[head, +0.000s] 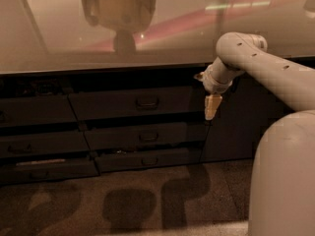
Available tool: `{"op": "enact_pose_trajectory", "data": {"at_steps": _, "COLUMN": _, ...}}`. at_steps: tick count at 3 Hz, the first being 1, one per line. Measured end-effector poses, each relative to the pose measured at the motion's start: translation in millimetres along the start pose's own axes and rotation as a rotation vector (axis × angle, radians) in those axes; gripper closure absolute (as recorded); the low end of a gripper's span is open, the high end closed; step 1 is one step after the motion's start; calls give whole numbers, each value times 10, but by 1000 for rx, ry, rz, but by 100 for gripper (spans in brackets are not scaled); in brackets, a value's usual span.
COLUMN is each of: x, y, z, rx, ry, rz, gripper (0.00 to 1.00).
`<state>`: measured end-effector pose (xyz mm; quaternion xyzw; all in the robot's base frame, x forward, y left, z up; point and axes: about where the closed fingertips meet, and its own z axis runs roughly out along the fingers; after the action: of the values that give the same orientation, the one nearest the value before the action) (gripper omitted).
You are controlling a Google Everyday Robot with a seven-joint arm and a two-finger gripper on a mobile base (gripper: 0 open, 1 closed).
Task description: Open top drawer
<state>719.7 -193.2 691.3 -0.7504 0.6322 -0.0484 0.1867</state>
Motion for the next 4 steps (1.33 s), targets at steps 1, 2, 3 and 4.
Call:
{"op": "enact_pose_trajectory", "data": {"at_steps": 1, "x": 88, "y": 19, "z": 142, "rx": -49, "ry": 22, "rz": 32, "gripper": 0}}
{"op": "enact_pose_trajectory", "data": {"at_steps": 2, "x": 312, "y": 141, "z": 418, "rx": -119, "ry": 14, "rz": 91, "gripper": 0}}
{"op": "enact_pose_trajectory", "data": {"at_steps": 3, "x": 312, "y": 141, "z": 418, "rx": -119, "ry": 14, "rz": 91, "gripper": 0}}
{"op": "enact_pose_trajectory", "data": {"at_steps": 4, "x": 312, "y": 141, "z": 418, "rx": -119, "ry": 14, "rz": 91, "gripper": 19}}
